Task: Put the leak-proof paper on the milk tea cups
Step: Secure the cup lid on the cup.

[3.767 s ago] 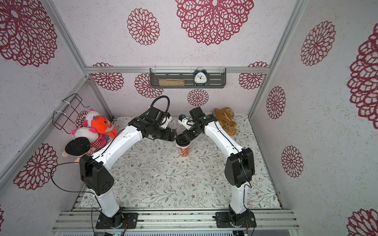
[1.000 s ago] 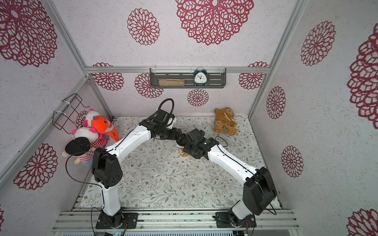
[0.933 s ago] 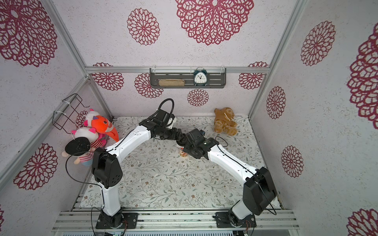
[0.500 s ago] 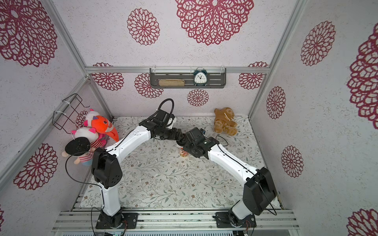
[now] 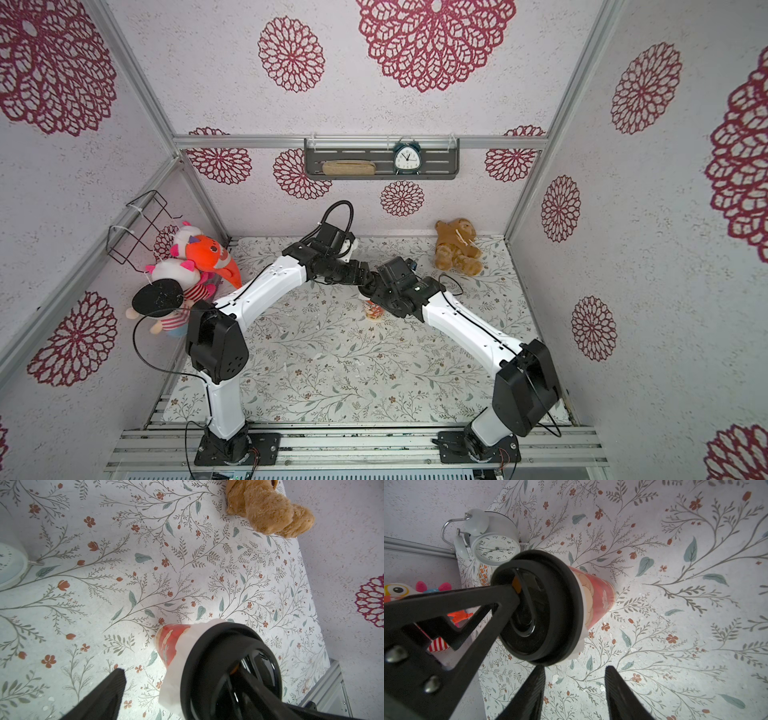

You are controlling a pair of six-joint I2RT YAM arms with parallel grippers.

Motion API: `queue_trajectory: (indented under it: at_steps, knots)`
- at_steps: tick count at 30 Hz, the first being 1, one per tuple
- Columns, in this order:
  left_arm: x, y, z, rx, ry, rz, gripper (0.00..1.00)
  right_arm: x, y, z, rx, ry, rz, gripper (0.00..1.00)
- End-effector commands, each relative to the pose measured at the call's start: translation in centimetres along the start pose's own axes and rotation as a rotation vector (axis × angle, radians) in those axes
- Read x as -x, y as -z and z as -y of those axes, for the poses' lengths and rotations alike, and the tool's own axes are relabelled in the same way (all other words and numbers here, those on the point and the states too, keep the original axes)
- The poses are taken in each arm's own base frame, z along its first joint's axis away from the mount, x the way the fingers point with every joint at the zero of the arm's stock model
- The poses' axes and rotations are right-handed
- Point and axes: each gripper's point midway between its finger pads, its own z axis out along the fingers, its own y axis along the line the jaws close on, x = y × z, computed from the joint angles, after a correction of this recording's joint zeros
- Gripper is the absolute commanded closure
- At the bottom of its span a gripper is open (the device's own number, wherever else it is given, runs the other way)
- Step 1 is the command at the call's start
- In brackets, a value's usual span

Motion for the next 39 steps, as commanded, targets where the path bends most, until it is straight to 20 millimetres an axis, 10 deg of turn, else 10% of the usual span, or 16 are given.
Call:
queue_trajectory:
  at_steps: [1,39]
  knots:
    - [-3.8,-1.5,-2.5,0.103,0.007,-0.130,0.14,0.8,-0.3,0.0,-0.008,-0.022,0.027,0.50]
    - [-4.8,-1.9,-2.5,0.073,0.003,-0.136,0.14,-3.7,-5.4,10.3,-0.340,-0.038,-0.182,0.55]
